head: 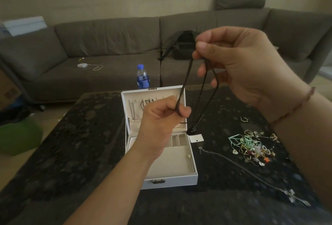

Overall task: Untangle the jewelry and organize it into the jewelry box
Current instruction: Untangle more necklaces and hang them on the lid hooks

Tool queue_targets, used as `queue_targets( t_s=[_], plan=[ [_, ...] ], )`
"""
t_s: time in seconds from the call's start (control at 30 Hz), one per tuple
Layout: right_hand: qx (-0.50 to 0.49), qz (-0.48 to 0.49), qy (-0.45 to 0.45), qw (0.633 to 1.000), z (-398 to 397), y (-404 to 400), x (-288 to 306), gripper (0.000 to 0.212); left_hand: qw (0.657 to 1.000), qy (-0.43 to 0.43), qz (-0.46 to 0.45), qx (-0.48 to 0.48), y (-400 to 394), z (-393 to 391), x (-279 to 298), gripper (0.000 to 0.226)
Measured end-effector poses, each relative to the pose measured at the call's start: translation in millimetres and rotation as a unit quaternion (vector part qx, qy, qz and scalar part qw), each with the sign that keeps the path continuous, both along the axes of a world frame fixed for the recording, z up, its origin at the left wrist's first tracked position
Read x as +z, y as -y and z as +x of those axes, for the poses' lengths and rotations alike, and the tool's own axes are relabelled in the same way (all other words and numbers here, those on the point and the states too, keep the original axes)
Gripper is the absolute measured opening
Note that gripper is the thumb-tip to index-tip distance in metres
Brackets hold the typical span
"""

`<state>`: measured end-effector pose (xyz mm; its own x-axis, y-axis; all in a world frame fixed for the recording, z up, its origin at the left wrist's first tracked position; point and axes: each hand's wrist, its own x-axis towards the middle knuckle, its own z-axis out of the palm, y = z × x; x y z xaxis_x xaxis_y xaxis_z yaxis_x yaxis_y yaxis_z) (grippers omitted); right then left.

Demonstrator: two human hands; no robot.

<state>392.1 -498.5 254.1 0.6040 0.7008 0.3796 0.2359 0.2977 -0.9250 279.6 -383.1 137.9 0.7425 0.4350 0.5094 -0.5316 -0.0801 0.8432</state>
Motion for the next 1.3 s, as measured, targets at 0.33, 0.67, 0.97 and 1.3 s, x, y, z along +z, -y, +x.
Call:
queue_targets(
  t_s=[0.33,0.67,0.97,1.3],
  plan=[
    [-0.001,-0.031,-0.013,0.999,2.0,-3.0,-5.6,0.004,0.994,-0.105,-0.003,-0.032,2.4,-0.6,-25.1,0.047],
    [0.032,-0.057,-0.064,0.996,-17.1,-13.9,-9.8,0.008,0.986,-0.093,-0.092,-0.099,17.5,13.3,-45.2,0.087],
    [0.092,-0.08,-0.242,0.963,-22.5,-29.5,-5.4,0.011,0.892,0.041,-0.334,-0.301,42.4,22.8,-57.7,0.086],
    [0.088,-0.026,-0.263,0.96,-20.0,-33.0,-4.7,0.017,0.871,0.068,-0.367,-0.32,50.7,25.2,-55.6,0.088]
  ],
)
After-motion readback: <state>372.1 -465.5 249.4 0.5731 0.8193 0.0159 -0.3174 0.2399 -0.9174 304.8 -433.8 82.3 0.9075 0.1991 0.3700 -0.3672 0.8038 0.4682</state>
